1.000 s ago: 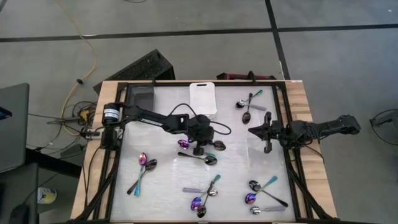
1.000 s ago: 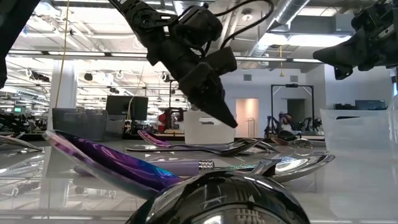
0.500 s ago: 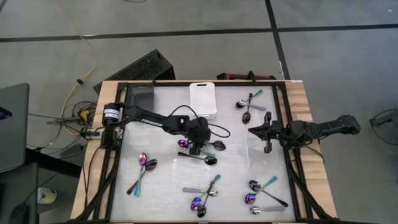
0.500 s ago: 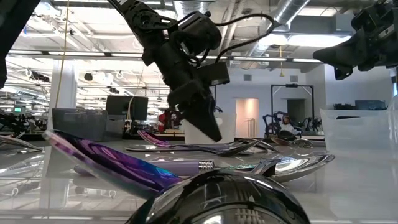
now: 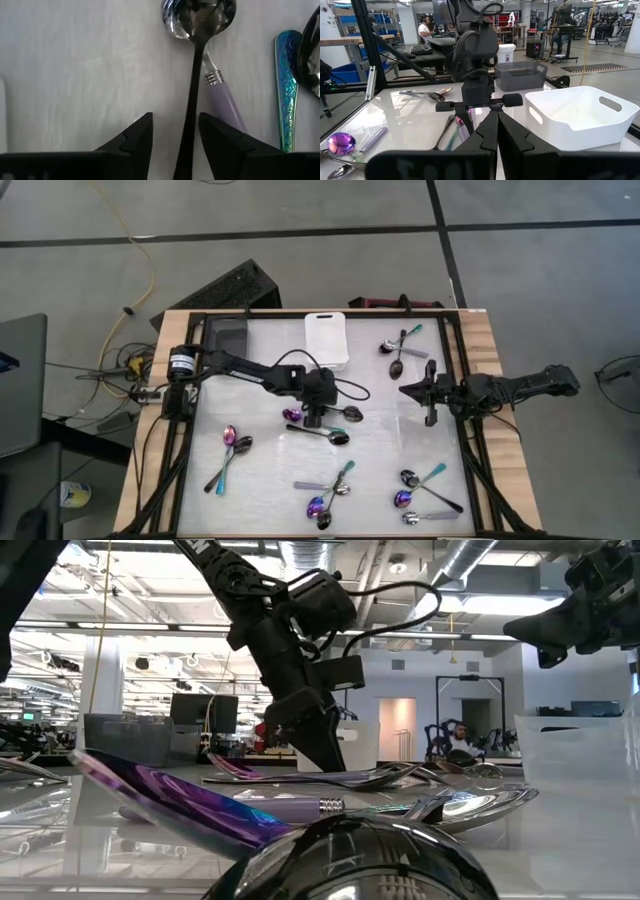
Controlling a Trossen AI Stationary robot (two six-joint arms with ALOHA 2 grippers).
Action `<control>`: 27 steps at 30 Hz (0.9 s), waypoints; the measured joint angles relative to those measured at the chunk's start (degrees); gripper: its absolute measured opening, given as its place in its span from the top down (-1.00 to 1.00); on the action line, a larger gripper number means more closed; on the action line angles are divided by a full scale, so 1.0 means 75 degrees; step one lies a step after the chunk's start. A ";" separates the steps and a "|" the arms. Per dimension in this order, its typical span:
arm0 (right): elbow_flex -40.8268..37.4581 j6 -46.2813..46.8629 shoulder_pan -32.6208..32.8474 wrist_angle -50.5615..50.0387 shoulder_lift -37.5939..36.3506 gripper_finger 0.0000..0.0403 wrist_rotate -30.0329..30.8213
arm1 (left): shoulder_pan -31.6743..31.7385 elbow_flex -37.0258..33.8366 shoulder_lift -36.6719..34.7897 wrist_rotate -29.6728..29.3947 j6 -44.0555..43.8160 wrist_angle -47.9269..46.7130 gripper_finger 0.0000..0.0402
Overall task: Sort silverware by color (type)
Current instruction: Put the black spoon into the white bin
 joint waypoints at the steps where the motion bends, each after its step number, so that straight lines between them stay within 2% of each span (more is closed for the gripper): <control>1: 0.0000 0.0000 0.0000 -0.0006 0.0001 0.83 -0.0001 | -0.0001 0.0000 0.0000 -0.0003 0.0001 -0.0005 0.32; 3: 0.0000 0.0000 0.0000 -0.0003 0.0003 0.83 -0.0003 | -0.0001 0.0000 0.0000 -0.0013 0.0002 0.0006 0.42; 8: 0.0000 0.0000 0.0000 -0.0006 0.0001 0.83 -0.0005 | -0.0013 -0.0009 0.0017 0.0015 -0.0036 0.0224 0.89; 9: 0.0000 0.0000 0.0000 -0.0006 0.0001 0.83 -0.0006 | -0.0013 -0.0012 0.0023 -0.0007 -0.0084 0.0315 0.93; 14: 0.0000 0.0000 0.0000 -0.0009 0.0003 0.83 -0.0009 | 0.0008 -0.0018 -0.0141 -0.0085 -0.0126 0.0607 0.97; 21: 0.0000 0.0003 0.0000 -0.0048 0.0001 0.83 -0.0012 | 0.0303 0.0055 -0.1292 0.0090 -0.0543 0.0893 0.98; 23: 0.0000 0.0000 0.0000 -0.0085 0.0003 0.83 -0.0009 | 0.0471 0.0055 -0.1621 0.0061 -0.1081 0.1034 0.99; 27: 0.0000 -0.0003 -0.0003 0.0063 -0.0008 0.83 -0.0004 | 0.1172 0.0058 -0.2134 0.0078 -0.2927 0.1105 0.99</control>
